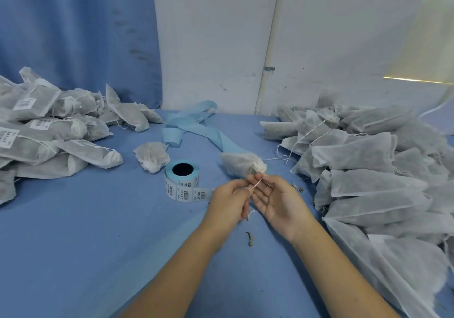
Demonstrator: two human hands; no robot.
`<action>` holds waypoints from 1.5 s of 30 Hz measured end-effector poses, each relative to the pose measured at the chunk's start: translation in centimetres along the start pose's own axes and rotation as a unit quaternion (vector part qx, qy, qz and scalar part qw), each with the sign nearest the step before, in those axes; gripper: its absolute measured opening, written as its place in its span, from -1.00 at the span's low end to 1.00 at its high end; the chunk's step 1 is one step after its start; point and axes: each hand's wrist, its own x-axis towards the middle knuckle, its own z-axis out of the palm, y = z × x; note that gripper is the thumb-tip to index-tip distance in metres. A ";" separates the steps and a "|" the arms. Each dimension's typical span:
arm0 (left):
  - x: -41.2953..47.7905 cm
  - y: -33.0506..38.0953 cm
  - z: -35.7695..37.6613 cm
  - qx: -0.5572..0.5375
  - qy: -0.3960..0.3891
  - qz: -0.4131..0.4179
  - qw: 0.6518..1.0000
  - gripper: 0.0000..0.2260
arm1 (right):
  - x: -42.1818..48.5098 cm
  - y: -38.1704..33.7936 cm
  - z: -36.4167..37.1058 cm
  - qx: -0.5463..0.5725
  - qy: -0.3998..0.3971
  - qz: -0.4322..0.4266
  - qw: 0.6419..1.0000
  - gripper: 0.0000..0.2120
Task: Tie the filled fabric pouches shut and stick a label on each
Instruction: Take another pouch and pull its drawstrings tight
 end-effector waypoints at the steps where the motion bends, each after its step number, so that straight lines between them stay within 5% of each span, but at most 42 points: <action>1: 0.0 -0.2 0.1 0.072 0.029 0.030 0.997 -0.89 | 0.0 0.0 -0.1 -0.019 -0.004 -0.010 1.000 -0.88; 6: -0.6 -0.4 0.5 0.254 0.092 0.149 0.951 -0.90 | -0.1 0.5 -0.2 -0.169 0.039 -0.121 0.977 -0.86; 11: -0.9 -0.4 0.0 0.422 0.077 0.203 0.880 -0.84 | -0.1 0.2 -0.3 -0.357 0.094 -0.241 0.898 -0.85; 21: -1.2 0.1 0.3 0.414 0.145 0.240 0.866 -0.82 | -0.5 0.3 -0.8 -0.666 0.143 -0.353 0.641 -0.86; 25: -0.9 -0.2 0.6 0.311 0.110 0.297 0.896 -0.87 | -1.0 0.6 -0.4 -0.676 0.133 -0.414 0.595 -0.79; 29: -0.9 0.1 0.9 0.160 0.069 0.286 0.942 -0.87 | -1.0 1.3 -0.4 -0.664 0.098 -0.427 0.606 -0.59; 36: -0.4 -0.4 1.0 0.087 0.101 0.244 0.961 -0.89 | -0.7 2.3 -0.5 -0.627 0.058 -0.421 0.653 -0.41; 45: -0.8 -0.5 1.5 0.085 0.096 0.182 0.975 -0.88 | -1.2 1.6 0.1 -0.402 0.093 -0.377 0.829 -0.58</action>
